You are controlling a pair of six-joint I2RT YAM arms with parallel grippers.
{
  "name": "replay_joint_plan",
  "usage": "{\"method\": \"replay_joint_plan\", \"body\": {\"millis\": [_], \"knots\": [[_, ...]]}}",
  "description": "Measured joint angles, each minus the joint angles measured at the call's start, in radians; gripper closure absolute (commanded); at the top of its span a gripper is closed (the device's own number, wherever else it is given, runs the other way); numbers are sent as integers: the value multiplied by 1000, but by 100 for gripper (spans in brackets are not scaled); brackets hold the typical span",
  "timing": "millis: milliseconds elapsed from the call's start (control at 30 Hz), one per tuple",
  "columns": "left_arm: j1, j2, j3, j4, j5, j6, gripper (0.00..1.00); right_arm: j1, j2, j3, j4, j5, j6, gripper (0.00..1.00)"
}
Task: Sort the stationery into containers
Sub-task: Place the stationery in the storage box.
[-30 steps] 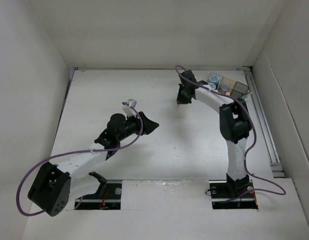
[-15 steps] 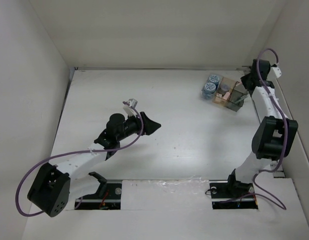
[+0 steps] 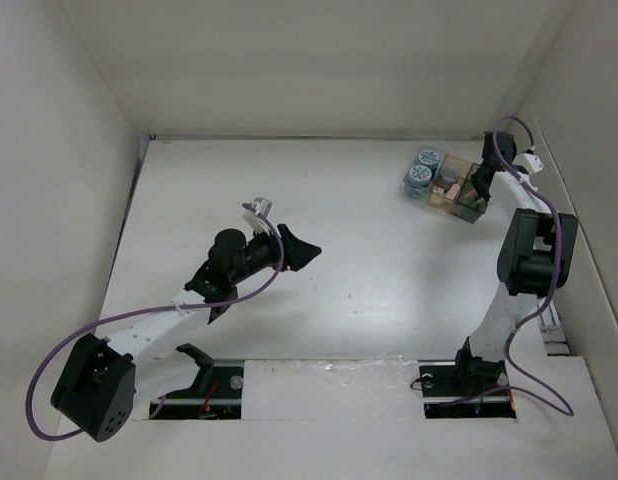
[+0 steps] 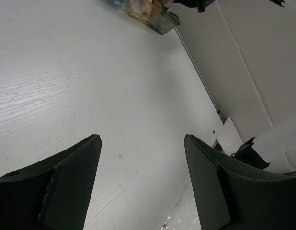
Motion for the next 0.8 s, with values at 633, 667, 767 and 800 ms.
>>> {"method": "replay_joint_plan", "body": {"millis": [633, 667, 767, 800], "knots": [[0, -15, 0, 0, -2, 0, 33, 138, 87, 24, -52, 293, -27, 62], [0, -16, -1, 1, -4, 0, 33, 142, 87, 25, -58, 303, -25, 57], [0, -19, -6, 0, -7, 0, 31, 143, 83, 31, -69, 329, -16, 41], [0, -19, -6, 0, -9, 0, 31, 143, 77, 32, -72, 333, -13, 38]]}}
